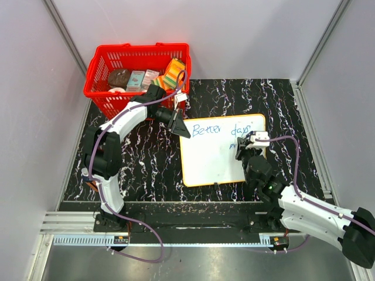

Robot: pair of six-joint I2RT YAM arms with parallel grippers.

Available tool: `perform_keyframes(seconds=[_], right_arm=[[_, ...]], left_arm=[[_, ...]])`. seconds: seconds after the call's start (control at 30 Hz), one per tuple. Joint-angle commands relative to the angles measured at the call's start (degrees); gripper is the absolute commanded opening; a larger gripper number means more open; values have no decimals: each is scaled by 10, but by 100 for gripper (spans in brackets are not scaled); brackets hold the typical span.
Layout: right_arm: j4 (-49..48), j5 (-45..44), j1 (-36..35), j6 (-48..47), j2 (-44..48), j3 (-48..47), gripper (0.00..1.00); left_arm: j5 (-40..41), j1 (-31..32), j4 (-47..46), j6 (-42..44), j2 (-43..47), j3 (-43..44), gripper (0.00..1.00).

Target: Write a sentence on the whiteboard

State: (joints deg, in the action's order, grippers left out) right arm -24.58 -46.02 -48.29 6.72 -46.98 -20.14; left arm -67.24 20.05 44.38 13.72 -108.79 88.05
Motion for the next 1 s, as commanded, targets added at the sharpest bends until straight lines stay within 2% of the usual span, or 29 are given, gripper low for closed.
perform_keyframes(seconds=[0.0, 0.4, 0.97], right_arm=[[-7, -14, 11, -1, 9, -12, 0], [-2, -25, 27, -7, 12, -23, 0], [-21, 21, 29, 1, -18, -33, 0]], left_arm=[[114, 4, -25, 54, 22, 9, 0], [113, 4, -25, 54, 22, 8, 0], [113, 4, -25, 54, 23, 8, 0]])
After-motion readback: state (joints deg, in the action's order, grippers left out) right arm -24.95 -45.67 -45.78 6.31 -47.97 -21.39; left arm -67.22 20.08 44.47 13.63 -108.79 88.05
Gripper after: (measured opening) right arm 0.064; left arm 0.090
